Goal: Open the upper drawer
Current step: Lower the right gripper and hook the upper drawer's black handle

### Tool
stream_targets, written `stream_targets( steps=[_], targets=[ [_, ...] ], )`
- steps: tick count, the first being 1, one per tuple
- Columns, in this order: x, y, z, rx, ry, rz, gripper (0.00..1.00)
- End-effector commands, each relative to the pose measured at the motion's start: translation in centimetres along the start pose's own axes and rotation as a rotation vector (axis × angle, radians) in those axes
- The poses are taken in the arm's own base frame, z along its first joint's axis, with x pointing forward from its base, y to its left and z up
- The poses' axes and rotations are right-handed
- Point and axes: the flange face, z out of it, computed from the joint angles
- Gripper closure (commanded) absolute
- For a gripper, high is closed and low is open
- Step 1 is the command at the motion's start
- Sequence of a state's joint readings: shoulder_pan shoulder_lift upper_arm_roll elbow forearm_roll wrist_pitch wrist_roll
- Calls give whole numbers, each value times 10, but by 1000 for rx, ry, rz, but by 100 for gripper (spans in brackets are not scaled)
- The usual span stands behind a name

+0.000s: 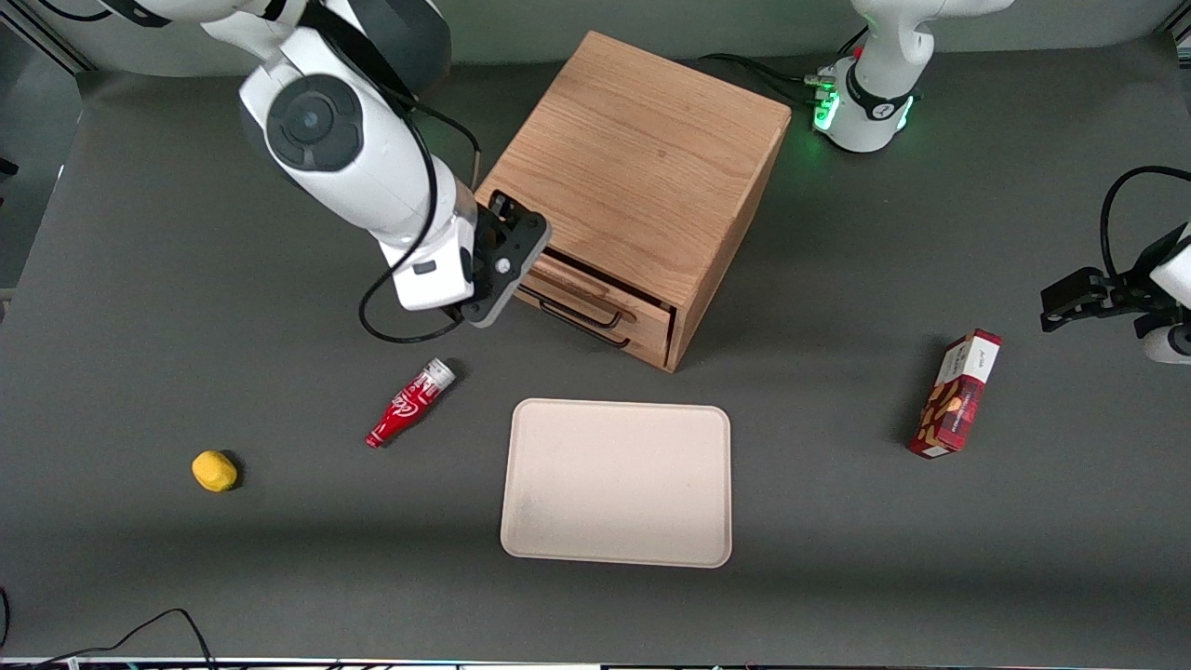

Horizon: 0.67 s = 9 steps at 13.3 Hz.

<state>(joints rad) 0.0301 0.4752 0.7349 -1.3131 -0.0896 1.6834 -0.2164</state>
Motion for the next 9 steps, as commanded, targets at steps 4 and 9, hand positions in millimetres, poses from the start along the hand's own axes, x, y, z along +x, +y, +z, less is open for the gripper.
stream_targets(
  steps=[4,9],
  targets=[
    [18,5,60,-32,-13,-68,0],
    [25,9,97,-33,6,-84,0]
  ],
)
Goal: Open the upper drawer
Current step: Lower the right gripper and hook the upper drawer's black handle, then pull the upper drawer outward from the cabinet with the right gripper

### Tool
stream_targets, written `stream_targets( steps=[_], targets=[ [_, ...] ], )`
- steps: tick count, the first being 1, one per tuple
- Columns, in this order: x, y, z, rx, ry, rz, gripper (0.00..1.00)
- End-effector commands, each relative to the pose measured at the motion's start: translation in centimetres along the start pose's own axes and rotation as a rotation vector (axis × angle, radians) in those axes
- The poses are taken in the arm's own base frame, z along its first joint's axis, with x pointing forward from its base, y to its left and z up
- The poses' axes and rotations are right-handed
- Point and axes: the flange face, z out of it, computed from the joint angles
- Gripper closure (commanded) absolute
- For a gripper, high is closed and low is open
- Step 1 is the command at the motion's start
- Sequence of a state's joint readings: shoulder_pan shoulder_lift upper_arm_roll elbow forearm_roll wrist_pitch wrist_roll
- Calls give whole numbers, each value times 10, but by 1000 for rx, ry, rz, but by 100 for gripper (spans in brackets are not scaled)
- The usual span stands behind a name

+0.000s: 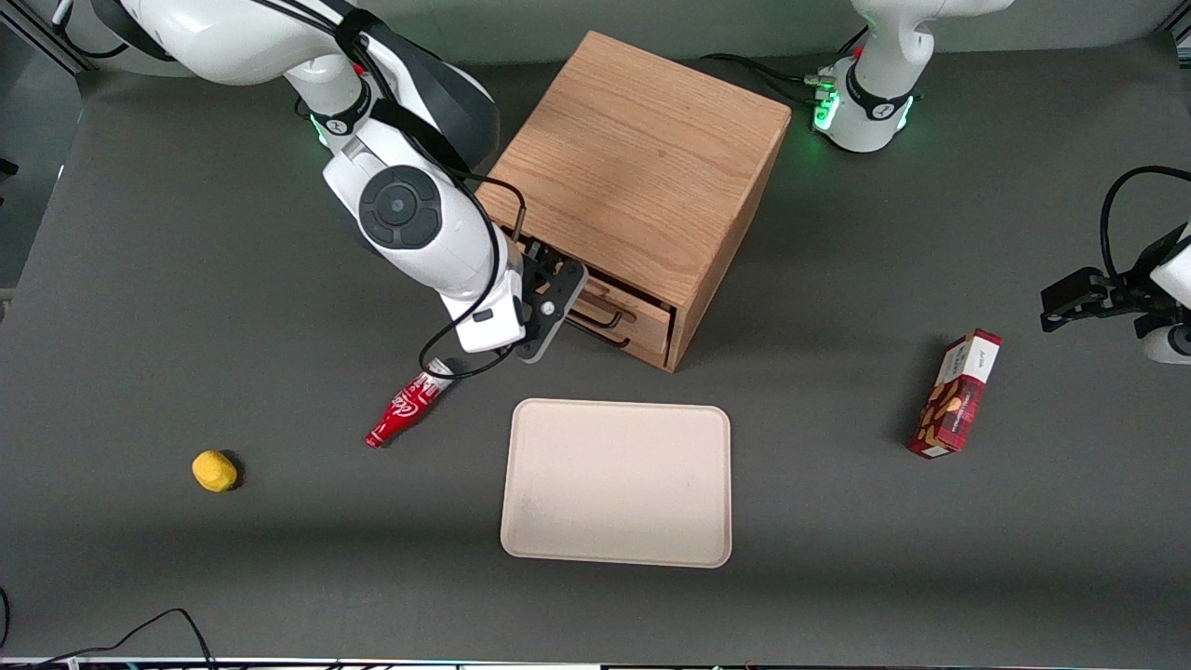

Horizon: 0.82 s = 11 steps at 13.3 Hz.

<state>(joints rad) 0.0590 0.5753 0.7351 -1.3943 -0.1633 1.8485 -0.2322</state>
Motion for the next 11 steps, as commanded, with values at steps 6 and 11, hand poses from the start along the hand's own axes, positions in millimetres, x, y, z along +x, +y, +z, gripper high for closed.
stream_targets(
  steps=[6,11],
  targets=[
    [2,25,34,-51,6,-27,0],
    [-11,68,32,-89,4,-47,0]
  ],
)
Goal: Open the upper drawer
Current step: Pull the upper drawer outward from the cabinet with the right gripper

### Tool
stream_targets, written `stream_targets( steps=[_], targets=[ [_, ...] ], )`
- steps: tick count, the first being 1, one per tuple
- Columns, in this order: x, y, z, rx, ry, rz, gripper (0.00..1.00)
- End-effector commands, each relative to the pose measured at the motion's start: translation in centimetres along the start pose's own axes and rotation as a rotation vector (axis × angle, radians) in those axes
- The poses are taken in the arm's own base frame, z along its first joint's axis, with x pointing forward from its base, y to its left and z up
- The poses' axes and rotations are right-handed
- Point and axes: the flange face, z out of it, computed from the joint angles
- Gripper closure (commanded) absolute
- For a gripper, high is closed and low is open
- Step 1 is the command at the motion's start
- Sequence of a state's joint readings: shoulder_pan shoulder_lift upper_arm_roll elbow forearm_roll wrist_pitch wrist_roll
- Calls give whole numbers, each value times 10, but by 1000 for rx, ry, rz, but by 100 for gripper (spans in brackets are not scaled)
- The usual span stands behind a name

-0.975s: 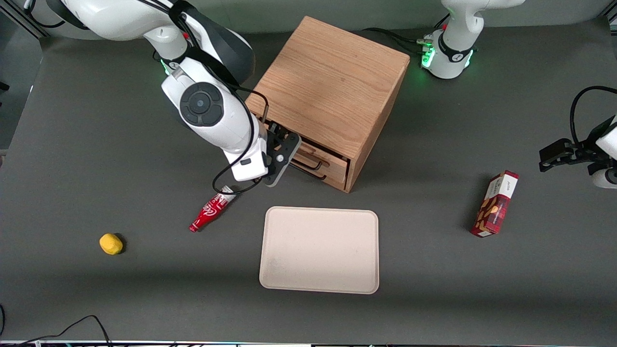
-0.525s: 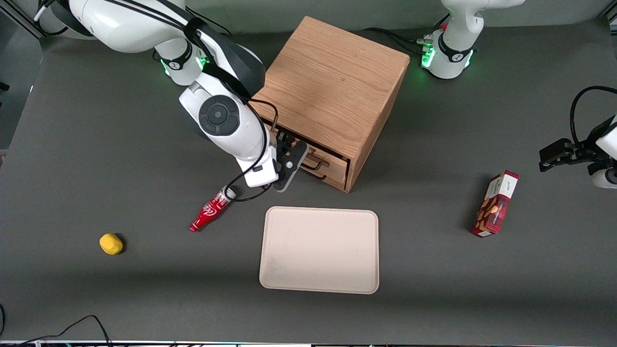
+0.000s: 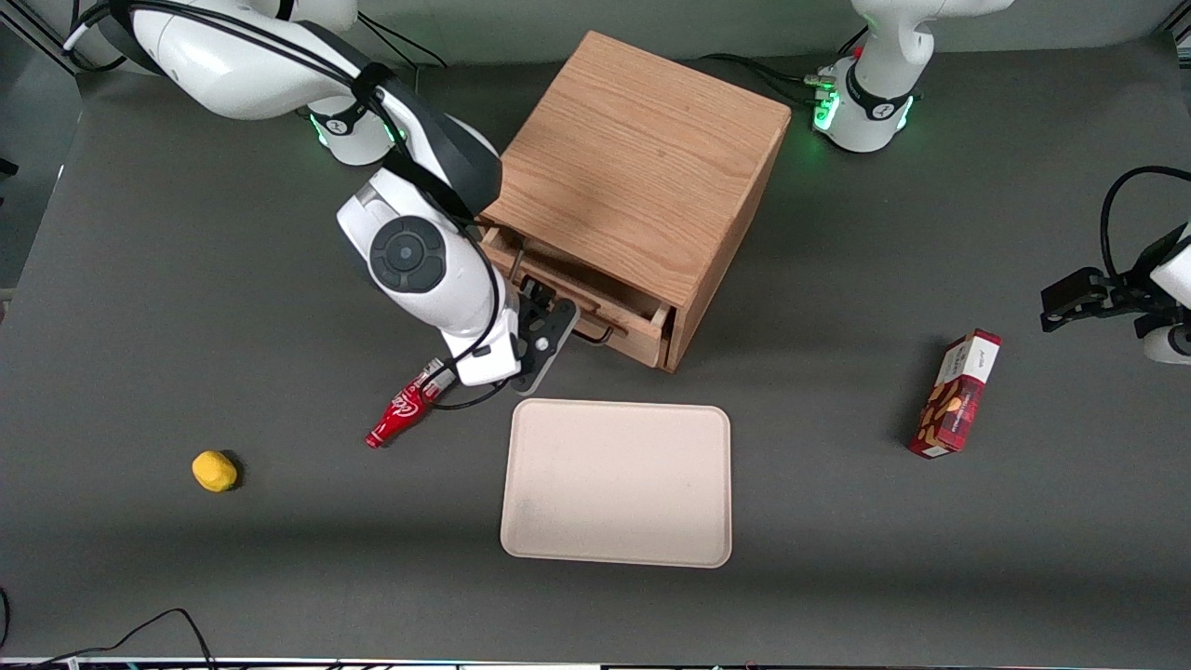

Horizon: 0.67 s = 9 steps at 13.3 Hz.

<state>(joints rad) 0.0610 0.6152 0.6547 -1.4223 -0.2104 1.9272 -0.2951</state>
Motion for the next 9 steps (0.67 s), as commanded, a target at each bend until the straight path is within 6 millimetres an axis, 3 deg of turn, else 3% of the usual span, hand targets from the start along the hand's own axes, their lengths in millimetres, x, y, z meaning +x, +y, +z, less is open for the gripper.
stream_targets(
  steps=[1,6,9],
  targets=[
    [-4,32,-7,-53,31,-29,0],
    [-14,85,-27,-119,111,18,0],
    [-21,108,-24,-148,136,49,0]
  ],
)
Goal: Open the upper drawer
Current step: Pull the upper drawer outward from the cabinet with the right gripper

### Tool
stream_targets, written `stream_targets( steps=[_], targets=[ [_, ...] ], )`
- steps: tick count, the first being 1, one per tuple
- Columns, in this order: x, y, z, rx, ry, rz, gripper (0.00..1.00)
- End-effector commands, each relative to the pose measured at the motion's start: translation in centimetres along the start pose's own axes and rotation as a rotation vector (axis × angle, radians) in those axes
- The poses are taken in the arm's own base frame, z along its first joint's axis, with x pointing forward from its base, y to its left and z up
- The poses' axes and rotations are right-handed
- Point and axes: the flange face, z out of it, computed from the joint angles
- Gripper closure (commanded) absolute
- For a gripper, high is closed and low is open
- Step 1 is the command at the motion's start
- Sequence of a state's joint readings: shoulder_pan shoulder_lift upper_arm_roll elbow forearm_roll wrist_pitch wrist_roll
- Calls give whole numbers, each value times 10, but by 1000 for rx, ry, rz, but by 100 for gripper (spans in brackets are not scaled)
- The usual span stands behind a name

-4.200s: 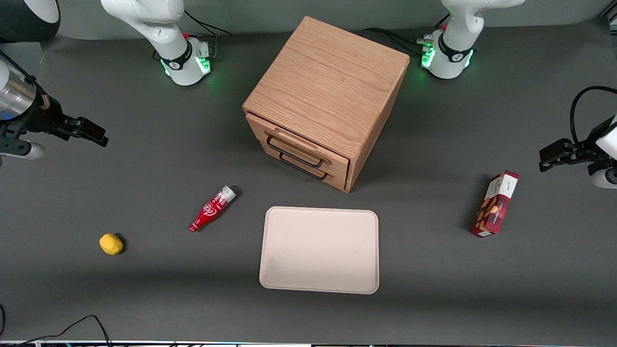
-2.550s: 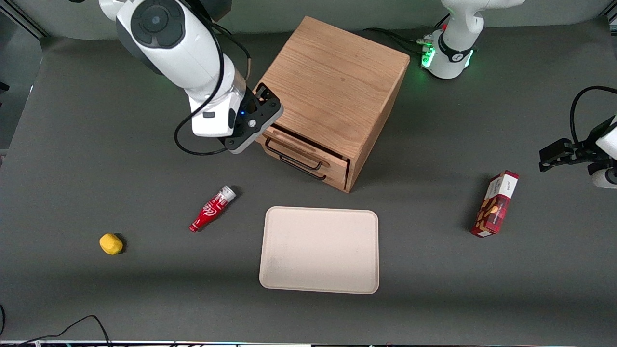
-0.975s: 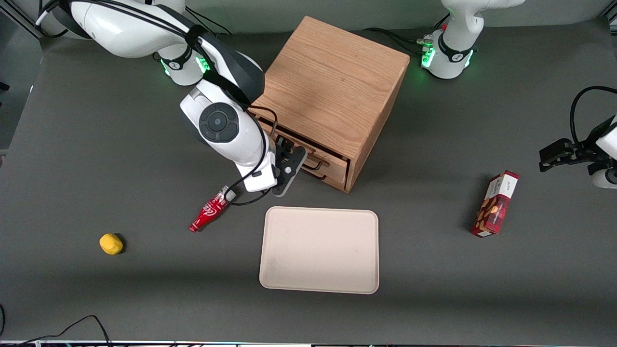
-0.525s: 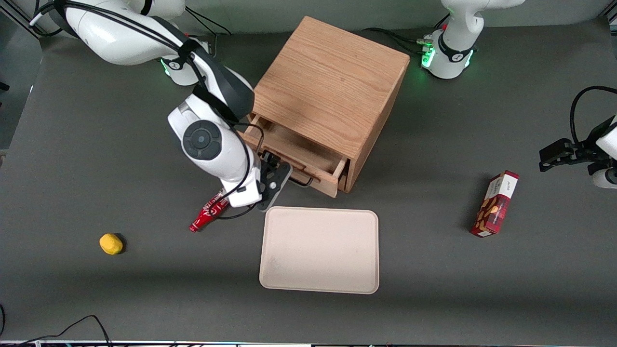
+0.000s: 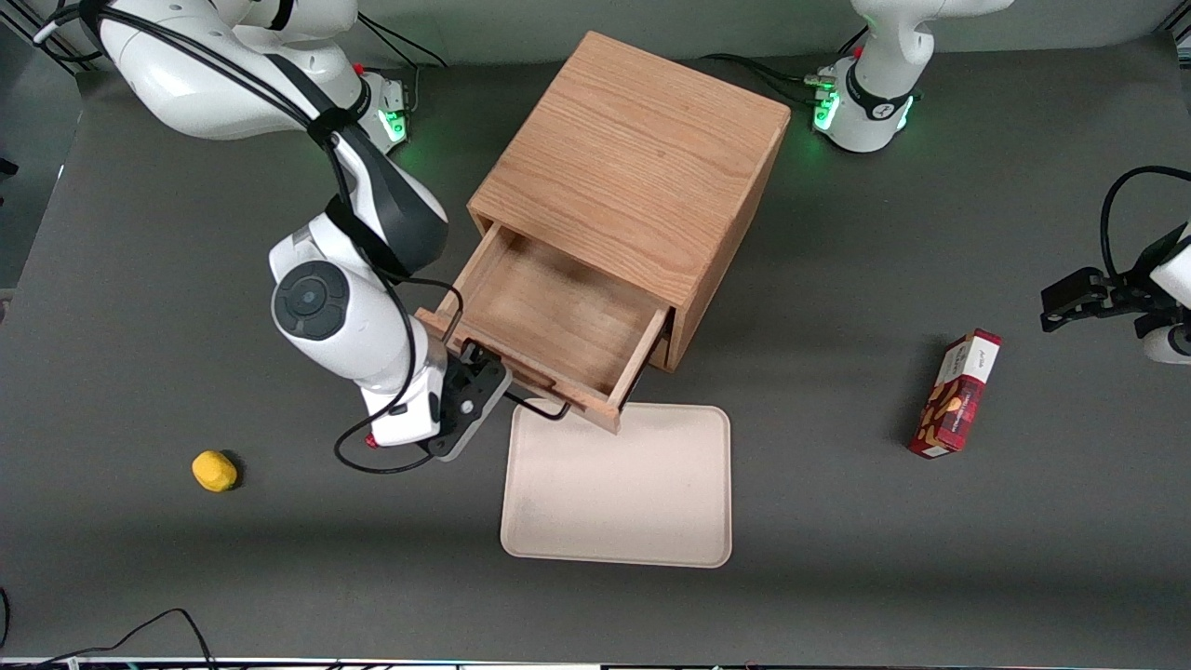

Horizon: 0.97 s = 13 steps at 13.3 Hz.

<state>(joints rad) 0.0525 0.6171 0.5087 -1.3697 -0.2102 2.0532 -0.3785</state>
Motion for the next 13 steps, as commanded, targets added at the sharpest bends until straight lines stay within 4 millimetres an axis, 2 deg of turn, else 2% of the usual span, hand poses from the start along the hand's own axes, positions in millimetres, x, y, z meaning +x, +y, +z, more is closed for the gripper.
stream_targets(
  steps=[1,7,11,13],
  targets=[
    [-1,26,3,-27,27,-2,0],
    [-28,90,-11,4,76,66,0],
    [-27,92,-15,15,93,78,0],
    [-21,86,-19,20,102,72,0]
  ],
)
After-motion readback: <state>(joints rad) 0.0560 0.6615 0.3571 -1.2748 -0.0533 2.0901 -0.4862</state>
